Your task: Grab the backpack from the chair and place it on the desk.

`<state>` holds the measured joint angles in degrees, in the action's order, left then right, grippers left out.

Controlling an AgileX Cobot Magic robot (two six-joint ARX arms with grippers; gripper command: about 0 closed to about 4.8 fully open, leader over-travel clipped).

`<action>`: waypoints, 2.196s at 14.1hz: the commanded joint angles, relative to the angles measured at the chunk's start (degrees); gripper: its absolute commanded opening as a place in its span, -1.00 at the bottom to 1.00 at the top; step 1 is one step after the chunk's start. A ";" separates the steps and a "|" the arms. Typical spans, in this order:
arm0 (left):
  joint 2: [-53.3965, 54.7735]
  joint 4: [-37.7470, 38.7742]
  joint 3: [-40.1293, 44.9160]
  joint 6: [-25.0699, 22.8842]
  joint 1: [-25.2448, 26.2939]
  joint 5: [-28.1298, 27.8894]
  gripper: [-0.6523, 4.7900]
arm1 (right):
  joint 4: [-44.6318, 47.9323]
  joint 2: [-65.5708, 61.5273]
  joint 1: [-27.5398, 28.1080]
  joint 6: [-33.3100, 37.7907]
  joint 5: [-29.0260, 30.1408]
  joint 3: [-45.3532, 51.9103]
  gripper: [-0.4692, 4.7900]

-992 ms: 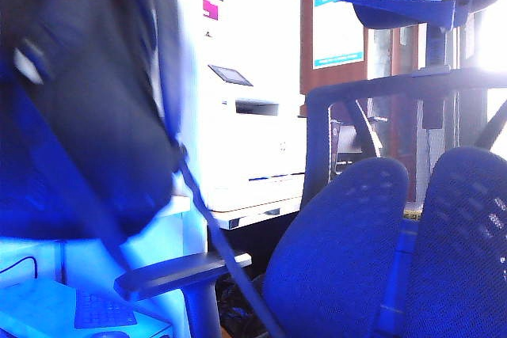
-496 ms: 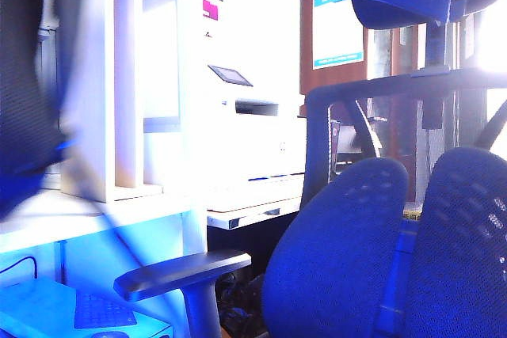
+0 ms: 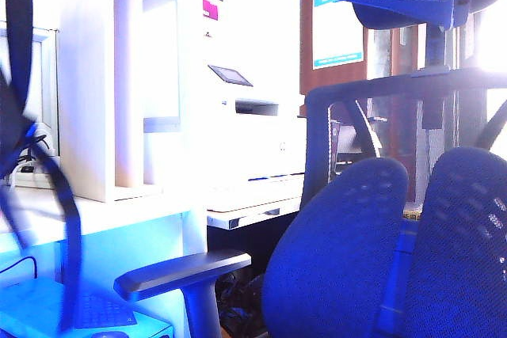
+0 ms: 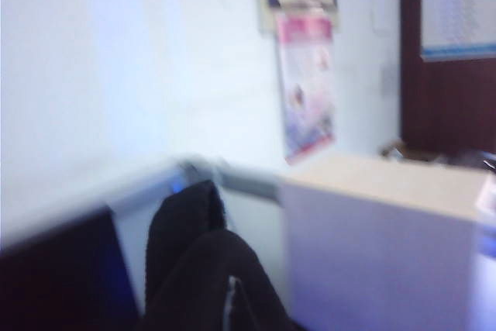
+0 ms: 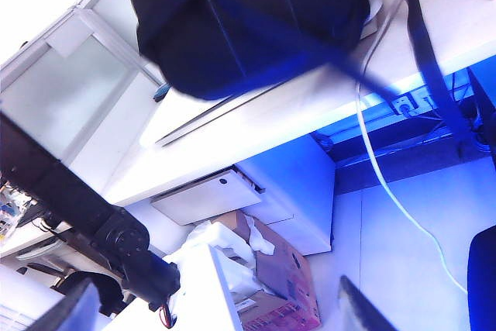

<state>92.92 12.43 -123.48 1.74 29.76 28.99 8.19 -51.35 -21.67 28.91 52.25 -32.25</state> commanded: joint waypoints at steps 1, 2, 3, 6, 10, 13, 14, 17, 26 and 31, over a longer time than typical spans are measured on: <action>1.36 -12.15 -3.58 -1.05 5.01 -0.92 -0.78 | 0.66 0.15 -0.04 0.07 -0.11 -0.26 0.65; 1.84 -12.44 -3.58 -0.92 6.12 -0.94 -0.78 | 0.66 0.15 -0.04 0.07 -0.26 -0.26 0.65; 2.71 -12.90 -3.58 -0.66 7.87 -0.92 -0.78 | 0.63 0.17 -0.07 0.13 -0.20 -0.26 0.65; 4.90 -11.04 -3.52 0.74 11.87 -0.72 -0.78 | 0.66 0.17 -0.07 0.94 -0.24 -0.26 0.65; 8.74 3.63 -3.43 -4.96 12.46 -0.92 -0.78 | 0.66 0.17 -0.09 1.14 -0.98 -0.26 0.65; 10.88 8.04 -3.41 -7.67 12.46 -0.94 -0.78 | 0.66 0.15 -0.11 1.11 -1.09 -0.26 0.65; 11.61 10.10 -3.41 -9.09 12.46 -2.64 -0.78 | 0.68 0.15 -0.09 1.11 -1.11 -0.26 0.65; 12.96 17.07 -3.39 -11.34 12.59 -7.39 -0.76 | 0.68 0.13 -0.11 1.11 -1.27 -0.26 0.65; 15.34 25.90 -3.41 -13.33 12.87 -7.13 0.53 | 0.68 -0.04 -0.09 1.11 -2.23 -0.26 0.65; 9.09 21.64 -3.56 -9.53 12.72 13.73 0.54 | 2.89 -0.04 -0.04 -0.13 -4.50 -0.26 0.65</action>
<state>103.79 36.29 -126.61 -9.78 42.46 39.29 8.93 -51.48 -21.71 29.71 49.04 -32.25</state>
